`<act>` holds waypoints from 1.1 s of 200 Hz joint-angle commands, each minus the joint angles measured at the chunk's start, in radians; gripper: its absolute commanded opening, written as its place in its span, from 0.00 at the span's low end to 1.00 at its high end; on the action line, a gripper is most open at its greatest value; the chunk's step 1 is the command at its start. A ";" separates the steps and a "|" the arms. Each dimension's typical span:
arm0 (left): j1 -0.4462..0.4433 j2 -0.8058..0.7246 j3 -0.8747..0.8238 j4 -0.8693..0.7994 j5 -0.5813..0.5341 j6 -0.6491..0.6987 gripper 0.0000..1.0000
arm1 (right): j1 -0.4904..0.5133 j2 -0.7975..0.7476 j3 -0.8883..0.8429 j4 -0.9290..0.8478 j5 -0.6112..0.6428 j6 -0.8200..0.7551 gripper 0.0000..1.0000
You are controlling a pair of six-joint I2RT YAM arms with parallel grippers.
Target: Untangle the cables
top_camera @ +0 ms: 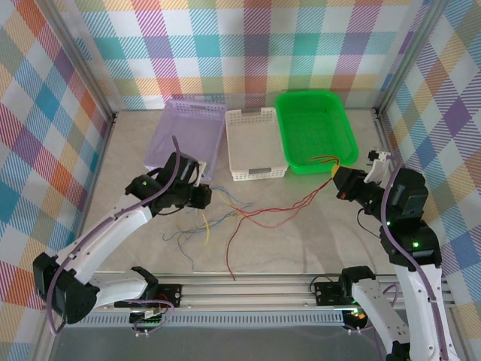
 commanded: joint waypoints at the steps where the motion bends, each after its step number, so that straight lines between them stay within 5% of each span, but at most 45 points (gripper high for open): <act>1: -0.006 0.066 0.075 0.021 0.068 0.013 0.14 | 0.003 0.025 -0.014 0.070 -0.055 0.013 0.00; 47: -0.007 0.170 0.085 0.069 0.160 0.058 0.25 | 0.003 0.055 -0.031 0.101 -0.075 0.032 0.00; 78: -0.007 0.138 -0.004 0.164 0.247 0.061 0.34 | 0.003 0.059 -0.045 0.102 -0.057 0.030 0.00; 182: -0.007 -0.008 -0.115 0.295 0.288 0.052 0.64 | 0.003 0.100 -0.093 0.134 -0.064 0.049 0.00; 187: -0.007 -0.021 -0.123 0.308 0.294 0.050 0.69 | 0.003 0.106 -0.094 0.134 -0.068 0.051 0.00; 190: -0.007 -0.028 -0.127 0.314 0.299 0.050 0.88 | 0.003 0.108 -0.095 0.136 -0.072 0.052 0.00; 193: -0.007 -0.035 -0.132 0.321 0.303 0.048 0.95 | 0.003 0.108 -0.097 0.139 -0.074 0.054 0.00; 220: -0.007 -0.068 -0.167 0.383 0.375 0.025 1.00 | 0.003 0.132 -0.101 0.174 -0.125 0.078 0.00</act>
